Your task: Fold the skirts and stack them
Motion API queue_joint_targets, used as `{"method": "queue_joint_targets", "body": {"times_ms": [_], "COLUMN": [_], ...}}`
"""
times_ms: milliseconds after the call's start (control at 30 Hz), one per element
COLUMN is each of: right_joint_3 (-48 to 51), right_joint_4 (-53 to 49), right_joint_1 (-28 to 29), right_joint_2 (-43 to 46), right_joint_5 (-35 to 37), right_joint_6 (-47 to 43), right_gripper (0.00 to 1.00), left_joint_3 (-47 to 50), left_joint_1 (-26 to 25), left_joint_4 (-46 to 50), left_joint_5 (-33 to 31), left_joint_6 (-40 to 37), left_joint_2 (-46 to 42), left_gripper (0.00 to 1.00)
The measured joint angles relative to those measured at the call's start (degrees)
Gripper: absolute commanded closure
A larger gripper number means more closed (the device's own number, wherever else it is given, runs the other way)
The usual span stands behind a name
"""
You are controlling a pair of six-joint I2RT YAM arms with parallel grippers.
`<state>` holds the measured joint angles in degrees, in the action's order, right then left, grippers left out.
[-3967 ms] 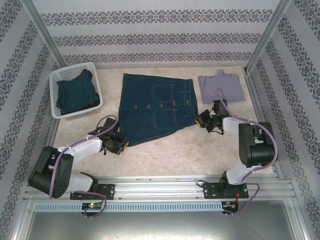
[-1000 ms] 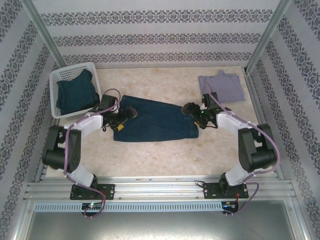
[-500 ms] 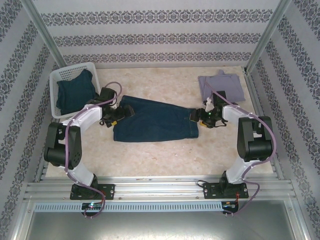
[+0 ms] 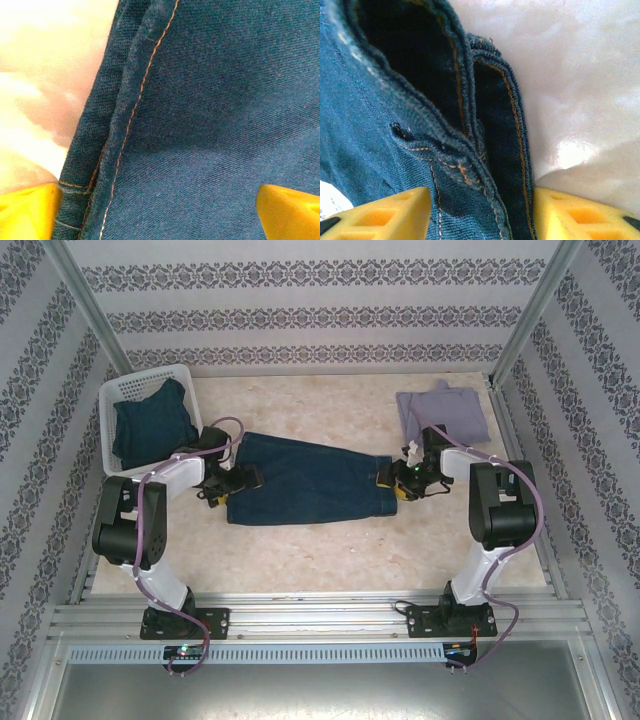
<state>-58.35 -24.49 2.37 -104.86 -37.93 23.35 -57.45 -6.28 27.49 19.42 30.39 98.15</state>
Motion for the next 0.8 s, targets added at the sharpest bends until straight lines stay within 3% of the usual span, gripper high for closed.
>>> {"method": "queue_joint_targets", "body": {"times_ms": [233,333,533,800], "right_joint_3": [0.3,0.4,-0.1,-14.4], "right_joint_4": [6.6,9.0,5.5,-14.6], "right_joint_1": [1.6,2.0,1.5,4.7], "right_joint_2": [-2.4,-2.1,2.6,11.4], "right_joint_5": [-5.9,-7.6,-2.3,15.2], "right_joint_6": [6.2,7.8,6.5,-0.2], "right_gripper": [0.78,0.98,1.0,1.0], "left_joint_3": [0.2,0.2,1.0,3.3], "left_joint_1": [0.0,0.0,0.4,-0.1], "left_joint_4": [-0.3,-0.4,-1.1,-4.0], "left_joint_5": [0.2,0.3,1.1,5.9], "left_joint_6": [0.0,0.0,-0.1,-0.7], "left_joint_2": [0.0,0.0,-1.2,-1.2], "left_gripper": [0.0,0.0,0.03,0.38]}}
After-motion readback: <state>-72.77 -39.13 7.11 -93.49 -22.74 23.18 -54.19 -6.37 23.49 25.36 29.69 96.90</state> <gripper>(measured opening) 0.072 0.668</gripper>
